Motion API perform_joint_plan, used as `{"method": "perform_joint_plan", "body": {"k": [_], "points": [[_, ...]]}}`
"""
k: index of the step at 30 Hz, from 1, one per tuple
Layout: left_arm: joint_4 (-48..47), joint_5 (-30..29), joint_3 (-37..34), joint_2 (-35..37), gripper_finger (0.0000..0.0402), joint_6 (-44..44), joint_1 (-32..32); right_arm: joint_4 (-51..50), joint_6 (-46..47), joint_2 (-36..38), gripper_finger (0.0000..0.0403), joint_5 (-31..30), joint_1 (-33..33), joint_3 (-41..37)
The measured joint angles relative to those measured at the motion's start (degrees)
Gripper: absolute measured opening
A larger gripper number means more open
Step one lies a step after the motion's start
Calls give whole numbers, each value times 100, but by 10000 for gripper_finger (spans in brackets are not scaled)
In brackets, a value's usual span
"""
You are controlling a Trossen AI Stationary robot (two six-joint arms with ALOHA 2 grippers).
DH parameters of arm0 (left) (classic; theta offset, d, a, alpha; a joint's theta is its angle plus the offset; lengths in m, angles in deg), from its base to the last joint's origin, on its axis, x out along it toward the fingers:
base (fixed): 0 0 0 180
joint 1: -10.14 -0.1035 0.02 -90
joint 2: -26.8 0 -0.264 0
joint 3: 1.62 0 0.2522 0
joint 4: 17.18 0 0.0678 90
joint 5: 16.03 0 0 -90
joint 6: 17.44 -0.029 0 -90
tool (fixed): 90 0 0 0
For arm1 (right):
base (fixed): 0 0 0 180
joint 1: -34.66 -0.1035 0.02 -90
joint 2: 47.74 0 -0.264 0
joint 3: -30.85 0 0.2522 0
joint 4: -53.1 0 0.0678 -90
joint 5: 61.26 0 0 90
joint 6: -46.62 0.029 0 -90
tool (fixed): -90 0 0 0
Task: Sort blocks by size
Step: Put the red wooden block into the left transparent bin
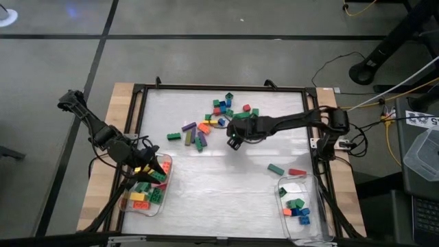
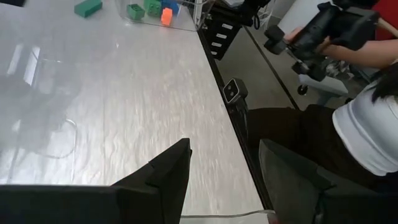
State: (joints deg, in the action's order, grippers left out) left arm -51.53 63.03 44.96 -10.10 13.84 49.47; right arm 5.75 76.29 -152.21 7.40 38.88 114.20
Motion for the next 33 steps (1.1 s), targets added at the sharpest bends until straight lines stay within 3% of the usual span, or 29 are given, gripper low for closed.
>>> {"method": "perform_joint_plan", "body": {"k": [22, 33], "points": [[-5, -4, 0, 0, 178, -128, 2, 963, 237, 19, 238, 486, 176, -780], [-5, -25, 0, 0, 178, -129, 2, 957, 350, -57, 235, 438, 176, -797]]}}
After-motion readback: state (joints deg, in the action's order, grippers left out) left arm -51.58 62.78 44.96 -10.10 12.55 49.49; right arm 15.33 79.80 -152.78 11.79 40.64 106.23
